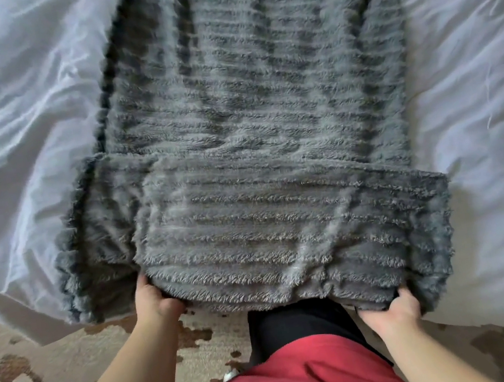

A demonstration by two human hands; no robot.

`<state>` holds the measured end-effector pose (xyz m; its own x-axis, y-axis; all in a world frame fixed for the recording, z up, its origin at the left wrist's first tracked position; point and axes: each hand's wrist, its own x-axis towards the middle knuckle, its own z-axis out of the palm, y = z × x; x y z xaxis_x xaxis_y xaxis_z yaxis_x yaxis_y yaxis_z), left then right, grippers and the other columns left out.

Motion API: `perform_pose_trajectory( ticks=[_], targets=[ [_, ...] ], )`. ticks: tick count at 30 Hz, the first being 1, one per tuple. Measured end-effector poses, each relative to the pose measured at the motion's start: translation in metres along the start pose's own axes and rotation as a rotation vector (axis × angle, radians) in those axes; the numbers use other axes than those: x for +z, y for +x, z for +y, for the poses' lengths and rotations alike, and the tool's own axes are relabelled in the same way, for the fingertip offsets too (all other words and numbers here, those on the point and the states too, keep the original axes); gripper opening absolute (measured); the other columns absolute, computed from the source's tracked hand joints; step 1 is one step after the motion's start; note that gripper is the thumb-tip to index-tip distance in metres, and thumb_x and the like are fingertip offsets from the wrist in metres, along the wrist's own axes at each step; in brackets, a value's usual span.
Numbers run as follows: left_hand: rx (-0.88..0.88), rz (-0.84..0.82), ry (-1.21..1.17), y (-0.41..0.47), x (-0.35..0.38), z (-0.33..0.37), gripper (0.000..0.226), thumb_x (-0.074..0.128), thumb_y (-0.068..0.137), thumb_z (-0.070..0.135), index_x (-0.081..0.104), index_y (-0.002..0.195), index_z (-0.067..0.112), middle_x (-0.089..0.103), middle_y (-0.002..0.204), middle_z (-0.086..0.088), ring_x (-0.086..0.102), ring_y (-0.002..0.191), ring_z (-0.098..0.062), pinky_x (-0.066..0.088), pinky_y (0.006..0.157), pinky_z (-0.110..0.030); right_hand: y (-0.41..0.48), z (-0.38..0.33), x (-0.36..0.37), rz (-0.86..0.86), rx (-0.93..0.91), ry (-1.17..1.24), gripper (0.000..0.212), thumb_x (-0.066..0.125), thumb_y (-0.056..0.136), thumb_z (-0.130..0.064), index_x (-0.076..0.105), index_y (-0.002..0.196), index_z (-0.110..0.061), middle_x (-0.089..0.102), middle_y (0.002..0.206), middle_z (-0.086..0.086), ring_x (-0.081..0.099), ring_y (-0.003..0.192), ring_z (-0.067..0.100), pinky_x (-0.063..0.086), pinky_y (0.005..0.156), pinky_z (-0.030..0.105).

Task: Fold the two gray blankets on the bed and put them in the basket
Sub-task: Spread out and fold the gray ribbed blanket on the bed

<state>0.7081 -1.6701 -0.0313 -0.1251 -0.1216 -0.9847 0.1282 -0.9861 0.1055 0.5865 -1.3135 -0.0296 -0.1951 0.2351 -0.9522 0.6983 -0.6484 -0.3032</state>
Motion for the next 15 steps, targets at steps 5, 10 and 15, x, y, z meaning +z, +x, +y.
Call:
perform_pose_trajectory(
  ticks=[5,10,15],
  targets=[
    [0.004,0.069,0.01,-0.04,-0.011,0.006,0.045,0.055,0.089,0.047,0.059,0.127,0.023,0.052,0.14,-0.007,0.046,0.129,-0.031,0.032,0.109,-0.053,-0.038,-0.011,0.004,0.018,-0.018,-0.013,0.038,0.039,0.097,-0.035,0.054,0.13,-0.025,0.051,0.141,0.005,0.045,0.13,0.03,0.037,0.102,0.041],
    [0.155,-0.083,-0.085,-0.109,-0.005,0.018,0.024,0.055,0.092,0.032,0.069,0.107,0.019,0.067,0.115,-0.005,0.064,0.101,-0.027,0.052,0.086,-0.046,-0.111,-0.041,0.01,-0.026,-0.218,0.054,0.011,0.051,0.093,-0.023,0.061,0.089,-0.022,0.064,0.118,0.0,0.056,0.117,0.022,0.041,0.102,0.04],
    [0.321,-0.194,-0.054,-0.172,-0.015,0.022,0.038,0.064,0.086,0.021,0.064,0.124,0.015,0.068,0.118,-0.005,0.066,0.105,-0.025,0.052,0.093,-0.045,-0.17,-0.067,-0.009,-0.176,-0.405,0.133,0.007,0.055,0.086,-0.016,0.06,0.082,-0.02,0.067,0.111,-0.001,0.065,0.097,0.02,0.049,0.089,0.034]
  ],
)
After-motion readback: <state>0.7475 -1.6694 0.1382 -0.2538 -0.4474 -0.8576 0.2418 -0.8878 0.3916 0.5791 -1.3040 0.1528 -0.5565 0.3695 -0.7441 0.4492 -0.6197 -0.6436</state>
